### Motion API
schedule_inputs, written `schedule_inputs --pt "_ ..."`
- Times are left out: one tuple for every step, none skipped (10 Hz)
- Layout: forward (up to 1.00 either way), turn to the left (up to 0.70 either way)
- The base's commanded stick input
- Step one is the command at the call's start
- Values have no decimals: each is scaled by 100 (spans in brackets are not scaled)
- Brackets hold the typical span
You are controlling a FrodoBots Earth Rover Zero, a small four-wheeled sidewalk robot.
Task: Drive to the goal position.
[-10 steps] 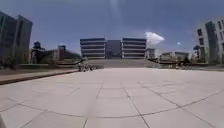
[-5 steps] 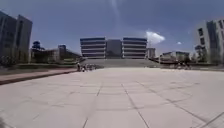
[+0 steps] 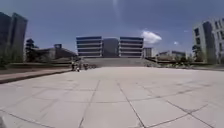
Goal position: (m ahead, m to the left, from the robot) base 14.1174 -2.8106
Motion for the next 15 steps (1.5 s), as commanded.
schedule_inputs --pt "100 0" --pt "100 0" --pt "99 0" --pt "99 0" --pt "99 0" --pt "98 0" --pt "96 0" --pt "93 0" --pt "91 0" --pt "92 0" --pt "97 0" --pt "99 0" --pt "100 0" --pt "100 0" --pt "100 0"
